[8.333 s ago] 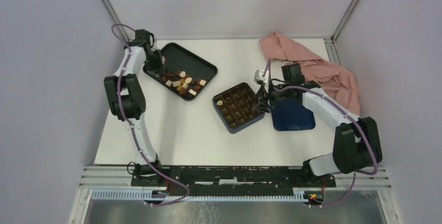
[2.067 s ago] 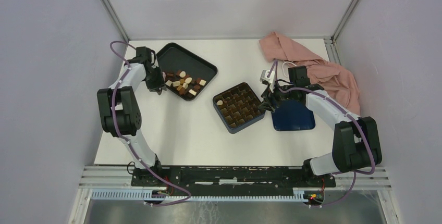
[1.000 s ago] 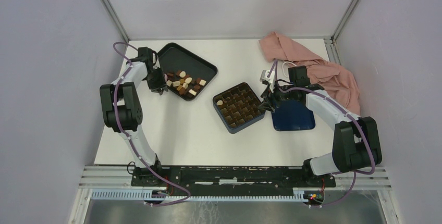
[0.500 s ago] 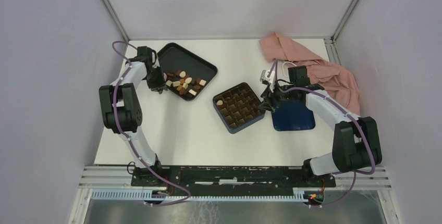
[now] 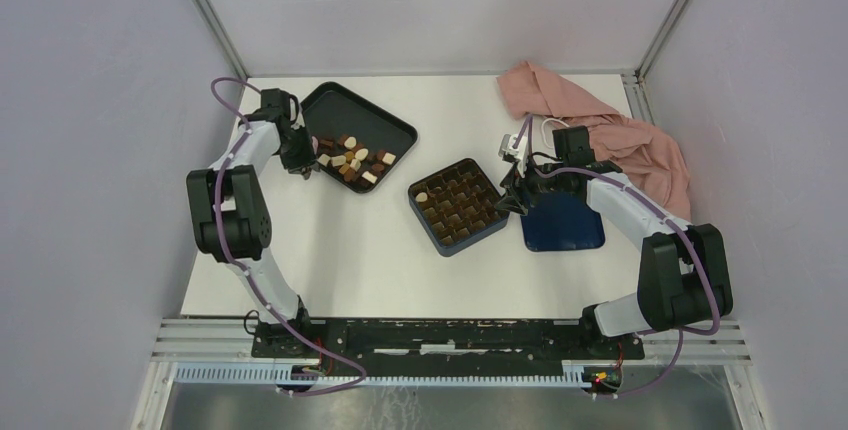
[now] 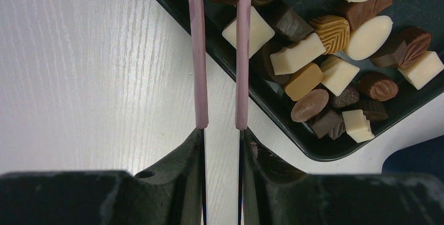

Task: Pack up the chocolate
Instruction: Pick up the fake chocolate from the plate.

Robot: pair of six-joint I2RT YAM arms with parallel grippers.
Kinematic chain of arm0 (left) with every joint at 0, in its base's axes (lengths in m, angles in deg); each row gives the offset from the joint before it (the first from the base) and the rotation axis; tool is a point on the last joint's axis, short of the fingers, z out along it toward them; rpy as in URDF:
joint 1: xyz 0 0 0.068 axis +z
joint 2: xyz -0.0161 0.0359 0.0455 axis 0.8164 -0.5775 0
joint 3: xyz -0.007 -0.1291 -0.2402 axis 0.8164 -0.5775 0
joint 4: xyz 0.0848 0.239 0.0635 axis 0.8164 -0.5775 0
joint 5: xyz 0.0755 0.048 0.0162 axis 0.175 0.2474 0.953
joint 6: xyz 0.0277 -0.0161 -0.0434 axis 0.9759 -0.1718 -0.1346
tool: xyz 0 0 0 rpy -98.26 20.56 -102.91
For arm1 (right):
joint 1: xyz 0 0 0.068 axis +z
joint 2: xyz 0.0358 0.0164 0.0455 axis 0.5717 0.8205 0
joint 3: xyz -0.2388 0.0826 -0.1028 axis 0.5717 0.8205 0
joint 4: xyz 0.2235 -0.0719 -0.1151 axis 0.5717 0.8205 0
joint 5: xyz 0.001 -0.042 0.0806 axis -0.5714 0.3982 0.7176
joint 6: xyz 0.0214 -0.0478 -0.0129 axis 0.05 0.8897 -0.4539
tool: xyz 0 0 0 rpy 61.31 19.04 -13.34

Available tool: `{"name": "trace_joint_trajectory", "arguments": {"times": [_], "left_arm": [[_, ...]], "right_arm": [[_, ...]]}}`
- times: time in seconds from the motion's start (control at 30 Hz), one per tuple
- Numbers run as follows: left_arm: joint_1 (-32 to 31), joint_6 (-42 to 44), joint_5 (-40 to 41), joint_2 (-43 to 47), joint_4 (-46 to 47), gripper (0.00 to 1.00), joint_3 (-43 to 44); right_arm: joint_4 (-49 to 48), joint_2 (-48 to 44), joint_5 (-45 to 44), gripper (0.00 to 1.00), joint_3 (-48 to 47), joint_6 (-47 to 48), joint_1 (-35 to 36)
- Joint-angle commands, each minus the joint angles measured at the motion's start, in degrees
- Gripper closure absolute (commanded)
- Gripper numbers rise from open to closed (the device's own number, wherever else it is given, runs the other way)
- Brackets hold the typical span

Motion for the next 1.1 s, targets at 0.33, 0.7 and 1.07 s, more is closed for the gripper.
{"name": "trace_joint_trajectory", "arguments": {"times": [0.33,0.7,1.07], "left_arm": [[0.37,1.63,0.62,6.06,4.59,0.98,-2.86],[0.31,1.4,-1.63,9.04,6.67,0.98,-5.1],[0.29,1.17,-3.38,11.59,7.82,0.98,-6.51]], "right_arm": [[-0.24,-1.11,1.3,0.37,-2.21,1.29,-0.41],[-0.46,-1.72,1.64,0.37,-2.13,1.42,-0.65],[-1.5,-2.2,1.66,0.37,-1.47,1.12,-1.0]]}}
